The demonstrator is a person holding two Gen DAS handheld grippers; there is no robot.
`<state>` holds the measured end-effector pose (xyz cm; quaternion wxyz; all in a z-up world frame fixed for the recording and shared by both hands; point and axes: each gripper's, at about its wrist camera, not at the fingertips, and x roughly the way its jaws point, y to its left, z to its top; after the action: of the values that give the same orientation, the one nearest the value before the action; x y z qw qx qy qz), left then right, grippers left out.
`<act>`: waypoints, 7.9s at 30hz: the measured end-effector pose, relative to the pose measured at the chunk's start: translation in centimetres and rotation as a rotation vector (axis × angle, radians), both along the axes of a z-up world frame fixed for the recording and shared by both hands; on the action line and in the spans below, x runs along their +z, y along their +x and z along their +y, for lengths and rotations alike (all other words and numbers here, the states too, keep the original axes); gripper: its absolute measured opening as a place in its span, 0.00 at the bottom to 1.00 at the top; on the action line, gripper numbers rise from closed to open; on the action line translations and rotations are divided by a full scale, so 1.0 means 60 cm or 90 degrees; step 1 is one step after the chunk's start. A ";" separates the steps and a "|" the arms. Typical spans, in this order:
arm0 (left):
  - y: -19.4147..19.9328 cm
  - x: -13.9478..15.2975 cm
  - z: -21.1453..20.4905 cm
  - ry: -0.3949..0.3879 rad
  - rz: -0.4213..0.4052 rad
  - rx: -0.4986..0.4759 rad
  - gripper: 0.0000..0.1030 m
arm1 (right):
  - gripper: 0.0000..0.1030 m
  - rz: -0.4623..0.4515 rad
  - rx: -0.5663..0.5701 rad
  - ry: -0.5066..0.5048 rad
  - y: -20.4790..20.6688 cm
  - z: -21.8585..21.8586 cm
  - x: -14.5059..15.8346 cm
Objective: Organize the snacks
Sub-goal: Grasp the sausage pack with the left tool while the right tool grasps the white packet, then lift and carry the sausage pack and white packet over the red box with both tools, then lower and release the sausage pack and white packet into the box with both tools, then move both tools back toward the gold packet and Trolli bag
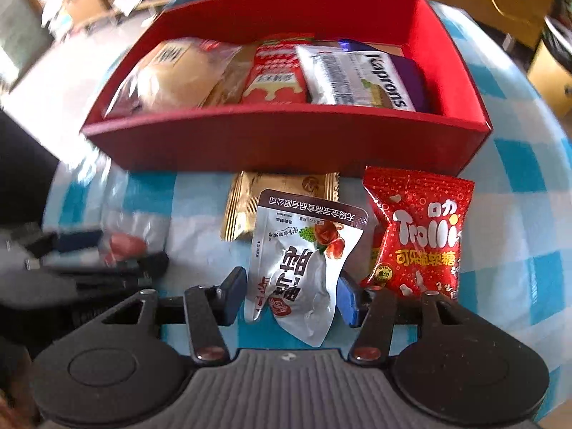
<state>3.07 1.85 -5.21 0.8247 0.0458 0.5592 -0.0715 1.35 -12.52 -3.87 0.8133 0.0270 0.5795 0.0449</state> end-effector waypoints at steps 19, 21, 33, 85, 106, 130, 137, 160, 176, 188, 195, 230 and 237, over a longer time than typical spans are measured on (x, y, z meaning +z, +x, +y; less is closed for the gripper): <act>0.006 -0.018 0.003 0.004 0.007 0.006 0.95 | 0.97 -0.004 0.086 0.002 -0.015 0.039 -0.028; 0.004 -0.021 0.001 0.006 0.004 0.002 0.98 | 0.97 -0.001 0.085 0.004 -0.013 0.042 -0.031; 0.014 -0.033 0.026 0.000 0.014 0.013 1.00 | 0.64 -0.024 0.061 0.015 -0.023 0.005 -0.014; -0.024 0.055 -0.021 -0.039 -0.071 -0.009 0.73 | 0.48 -0.132 0.020 0.029 -0.046 -0.031 0.066; -0.001 0.096 -0.036 -0.051 -0.117 -0.002 0.72 | 0.48 -0.169 -0.001 0.051 -0.025 -0.053 0.101; 0.171 0.103 -0.091 -0.013 -0.150 0.040 0.72 | 0.48 -0.165 -0.034 0.063 0.170 -0.107 0.092; 0.189 0.094 -0.099 0.004 -0.157 0.044 0.72 | 0.48 -0.159 -0.039 0.051 0.200 -0.113 0.074; 0.236 0.070 -0.102 0.014 -0.138 0.072 0.81 | 0.50 -0.147 -0.035 0.018 0.252 -0.118 0.049; 0.212 0.092 -0.095 0.008 -0.162 0.064 0.86 | 0.61 -0.183 -0.022 -0.007 0.219 -0.116 0.080; 0.180 0.111 -0.097 -0.006 -0.178 0.040 0.87 | 0.62 -0.187 -0.020 -0.010 0.179 -0.122 0.095; 0.163 0.115 -0.101 -0.009 -0.180 0.021 0.87 | 0.62 -0.183 -0.023 -0.007 0.156 -0.127 0.099; -0.001 0.060 -0.175 -0.043 -0.100 -0.437 0.92 | 0.64 -0.070 -0.034 0.017 -0.010 -0.184 0.066; 0.028 0.018 -0.198 -0.040 -0.060 -0.490 0.90 | 0.64 -0.049 -0.028 0.024 -0.008 -0.185 0.050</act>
<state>4.73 -10.02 -4.10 0.7634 0.2304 0.4602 -0.3903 0.87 -23.65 -0.89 0.8352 0.0535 0.5460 0.0392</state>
